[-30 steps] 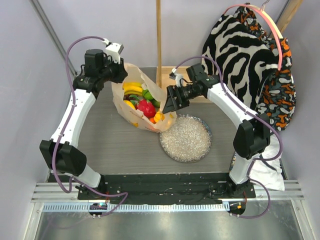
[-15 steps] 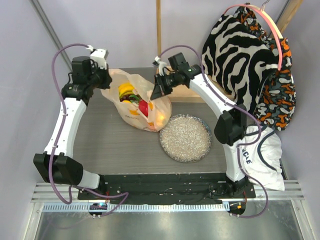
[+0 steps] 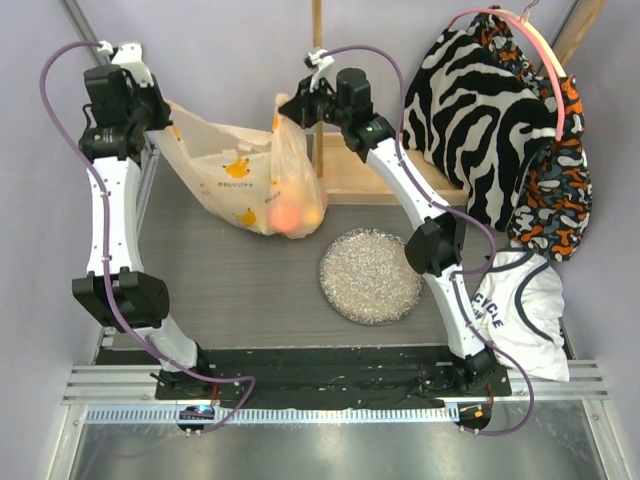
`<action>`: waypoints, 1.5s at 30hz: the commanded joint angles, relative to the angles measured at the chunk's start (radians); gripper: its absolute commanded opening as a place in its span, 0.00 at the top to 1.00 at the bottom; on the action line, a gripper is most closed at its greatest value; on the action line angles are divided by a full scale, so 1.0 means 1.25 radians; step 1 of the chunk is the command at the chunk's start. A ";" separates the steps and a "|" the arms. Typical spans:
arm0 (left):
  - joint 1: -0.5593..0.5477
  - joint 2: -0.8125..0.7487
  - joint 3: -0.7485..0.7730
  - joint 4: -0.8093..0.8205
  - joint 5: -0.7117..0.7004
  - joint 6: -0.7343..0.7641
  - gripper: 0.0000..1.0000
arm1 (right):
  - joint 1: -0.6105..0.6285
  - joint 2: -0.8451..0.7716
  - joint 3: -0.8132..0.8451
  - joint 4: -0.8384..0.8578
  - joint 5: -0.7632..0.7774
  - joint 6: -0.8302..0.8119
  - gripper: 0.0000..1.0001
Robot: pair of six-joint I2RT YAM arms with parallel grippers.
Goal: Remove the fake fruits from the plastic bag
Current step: Adjust the plastic bag at the center of the board.
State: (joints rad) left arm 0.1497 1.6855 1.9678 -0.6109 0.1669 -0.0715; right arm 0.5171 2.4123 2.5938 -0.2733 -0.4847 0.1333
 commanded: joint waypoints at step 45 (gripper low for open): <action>-0.001 -0.622 -0.661 -0.028 0.321 -0.250 1.00 | 0.238 -0.525 -0.755 -0.044 0.133 -0.362 0.53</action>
State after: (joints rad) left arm 0.1463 0.9371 1.0901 -0.7044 0.5335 -0.3187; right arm 0.7761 1.5959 1.5970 -0.4290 -0.4725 -0.3622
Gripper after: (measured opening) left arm 0.016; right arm 0.517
